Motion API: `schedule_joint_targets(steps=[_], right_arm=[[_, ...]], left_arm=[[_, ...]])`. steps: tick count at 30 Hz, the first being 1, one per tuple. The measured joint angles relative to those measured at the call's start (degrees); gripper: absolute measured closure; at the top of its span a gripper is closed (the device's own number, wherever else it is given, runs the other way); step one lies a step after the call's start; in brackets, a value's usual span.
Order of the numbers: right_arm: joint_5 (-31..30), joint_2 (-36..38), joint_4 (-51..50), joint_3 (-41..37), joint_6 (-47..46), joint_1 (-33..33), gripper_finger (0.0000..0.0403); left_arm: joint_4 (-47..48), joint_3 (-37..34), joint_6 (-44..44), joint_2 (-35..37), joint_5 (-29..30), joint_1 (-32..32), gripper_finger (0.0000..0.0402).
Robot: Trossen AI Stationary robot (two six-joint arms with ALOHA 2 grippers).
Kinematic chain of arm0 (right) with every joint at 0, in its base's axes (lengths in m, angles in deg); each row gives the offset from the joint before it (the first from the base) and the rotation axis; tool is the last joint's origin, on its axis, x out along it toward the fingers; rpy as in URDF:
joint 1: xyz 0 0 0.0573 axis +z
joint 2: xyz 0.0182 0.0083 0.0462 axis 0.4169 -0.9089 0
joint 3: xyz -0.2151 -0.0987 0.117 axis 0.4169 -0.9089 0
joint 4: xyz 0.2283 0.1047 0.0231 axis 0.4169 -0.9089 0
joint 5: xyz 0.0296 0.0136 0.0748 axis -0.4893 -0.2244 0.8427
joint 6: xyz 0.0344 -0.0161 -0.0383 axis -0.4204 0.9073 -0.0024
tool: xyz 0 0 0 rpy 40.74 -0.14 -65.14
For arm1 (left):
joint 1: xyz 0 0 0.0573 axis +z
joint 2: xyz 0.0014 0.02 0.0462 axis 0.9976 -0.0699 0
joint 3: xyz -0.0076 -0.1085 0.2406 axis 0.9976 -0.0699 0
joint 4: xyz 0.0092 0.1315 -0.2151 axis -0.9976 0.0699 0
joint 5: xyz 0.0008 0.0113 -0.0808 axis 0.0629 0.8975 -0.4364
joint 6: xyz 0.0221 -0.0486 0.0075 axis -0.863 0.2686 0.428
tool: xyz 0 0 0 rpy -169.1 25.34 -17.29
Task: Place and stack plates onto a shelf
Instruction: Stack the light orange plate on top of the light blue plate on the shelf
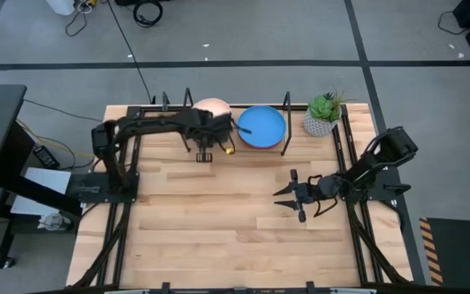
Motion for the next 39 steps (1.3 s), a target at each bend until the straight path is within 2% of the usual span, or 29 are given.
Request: schedule_joint_targets(steps=[5, 11, 17, 26, 29, 32, 35, 39], right_arm=[[-0.3, 3.5, 0.9, -0.7, -1.3, 0.2, 0.0268], [-2.6, 11.6, 0.7, -4.1, -1.2, -0.6, 0.0281], [-1.3, 19.0, -7.8, -4.3, -1.1, -0.8, 0.0299], [0.1, 26.9, -11.4, -4.3, 0.1, -0.8, 0.0313], [0.3, 30.2, -14.1, -4.3, 0.4, -0.8, 0.0317], [0.2, 34.1, -18.7, -4.3, 0.4, -0.8, 0.0321], [-0.1, 38.1, -22.4, -4.3, 0.4, -0.8, 0.0323], [0.0, 42.0, -27.4, -4.2, -0.1, -0.7, 0.0324]], left_arm=[[-1.8, 0.0, -1.9, 0.0, -5.8, 4.3, 0.0388], [-0.4, 0.0, -2.7, -3.0, -6.3, 4.5, 0.0379], [0.0, 0.0, -2.6, -6.2, -4.6, 4.2, 0.0366], [-1.3, 0.0, -0.1, -1.1, -6.7, 3.4, 0.0262], [-2.7, 0.0, 2.7, 1.3, -7.1, 3.0, 0.0247], [-9.0, 0.1, 5.6, 1.4, -6.6, 3.0, 0.0249], [-19.3, 0.1, 6.6, 0.0, -5.3, 3.4, 0.0256], [-28.8, 0.1, 5.5, -3.3, -0.2, 4.6, 0.0260]])
